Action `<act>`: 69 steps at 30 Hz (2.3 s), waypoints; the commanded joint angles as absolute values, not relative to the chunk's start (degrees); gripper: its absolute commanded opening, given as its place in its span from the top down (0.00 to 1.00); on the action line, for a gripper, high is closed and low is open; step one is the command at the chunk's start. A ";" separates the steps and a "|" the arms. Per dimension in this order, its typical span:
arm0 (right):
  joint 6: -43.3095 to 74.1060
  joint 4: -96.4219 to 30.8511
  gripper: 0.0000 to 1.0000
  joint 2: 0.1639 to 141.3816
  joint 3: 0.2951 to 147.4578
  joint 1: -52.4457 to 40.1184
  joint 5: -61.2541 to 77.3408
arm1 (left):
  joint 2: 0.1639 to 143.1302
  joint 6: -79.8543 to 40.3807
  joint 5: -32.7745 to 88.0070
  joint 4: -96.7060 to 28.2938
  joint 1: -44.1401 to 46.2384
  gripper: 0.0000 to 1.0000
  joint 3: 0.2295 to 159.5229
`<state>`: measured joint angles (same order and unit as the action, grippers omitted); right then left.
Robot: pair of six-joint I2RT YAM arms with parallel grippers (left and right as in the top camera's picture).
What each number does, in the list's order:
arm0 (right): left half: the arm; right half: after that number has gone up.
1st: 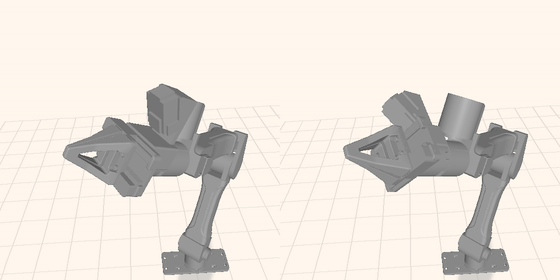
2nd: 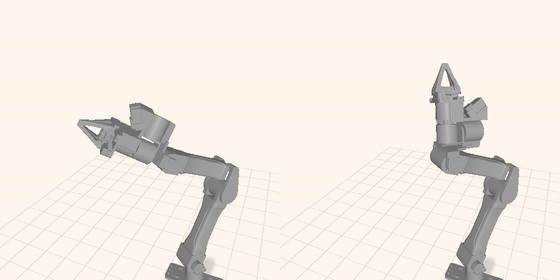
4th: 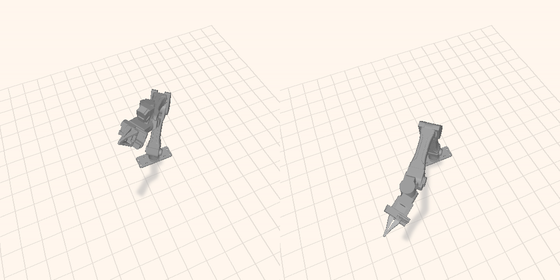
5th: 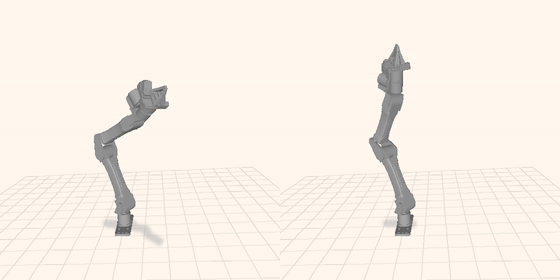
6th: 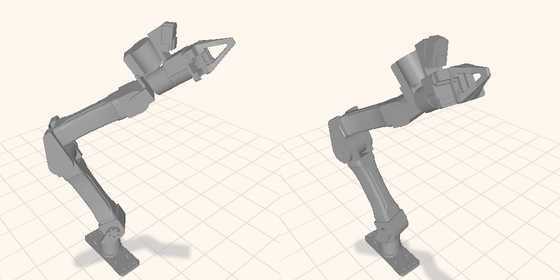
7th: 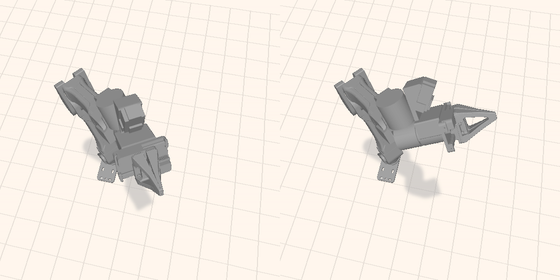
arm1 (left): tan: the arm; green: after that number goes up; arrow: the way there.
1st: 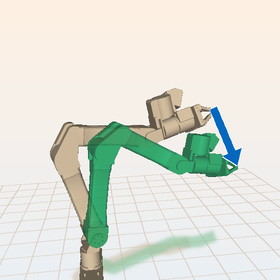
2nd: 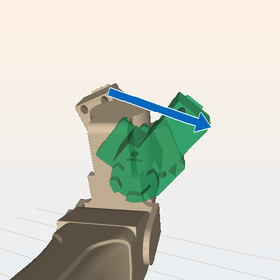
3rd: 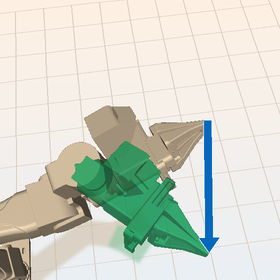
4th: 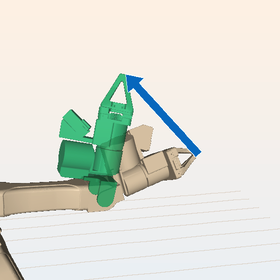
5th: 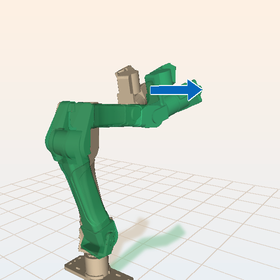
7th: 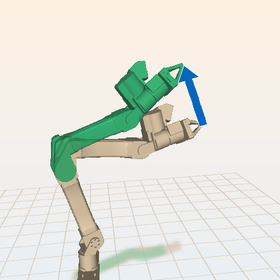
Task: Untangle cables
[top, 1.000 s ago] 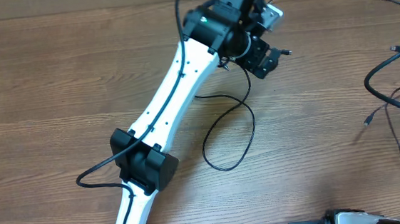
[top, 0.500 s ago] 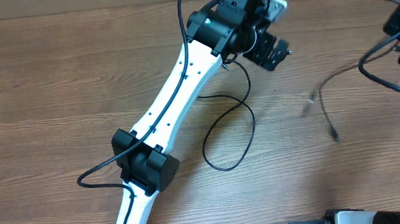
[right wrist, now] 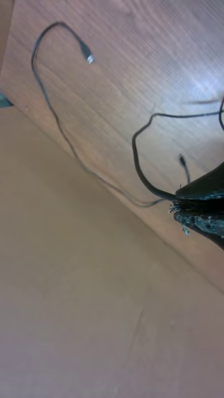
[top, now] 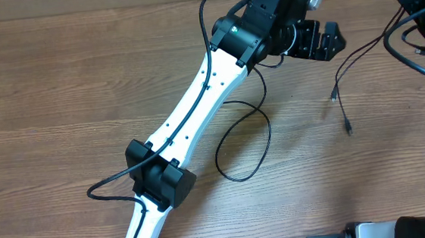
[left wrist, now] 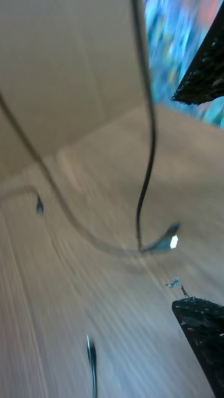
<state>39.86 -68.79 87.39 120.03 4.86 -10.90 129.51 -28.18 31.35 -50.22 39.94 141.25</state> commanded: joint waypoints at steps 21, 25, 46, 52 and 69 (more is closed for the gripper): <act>42.22 -66.28 0.96 89.60 121.16 4.99 -0.69 | 130.02 -14.46 23.38 -48.12 41.93 0.00 141.47; 42.24 -66.22 0.96 89.60 121.16 4.99 -0.69 | 130.02 -12.71 23.40 -47.86 43.16 0.00 141.47; 42.17 -65.65 0.96 89.08 121.16 5.02 12.97 | 130.10 -9.43 4.36 -47.68 45.04 0.00 141.45; 42.15 -65.63 0.96 87.53 121.16 5.02 14.68 | 131.66 -9.41 -2.59 -46.00 45.01 0.04 141.45; 40.45 -66.98 0.96 82.24 121.16 5.02 4.75 | 134.15 -13.74 -16.01 -48.42 40.38 0.24 141.45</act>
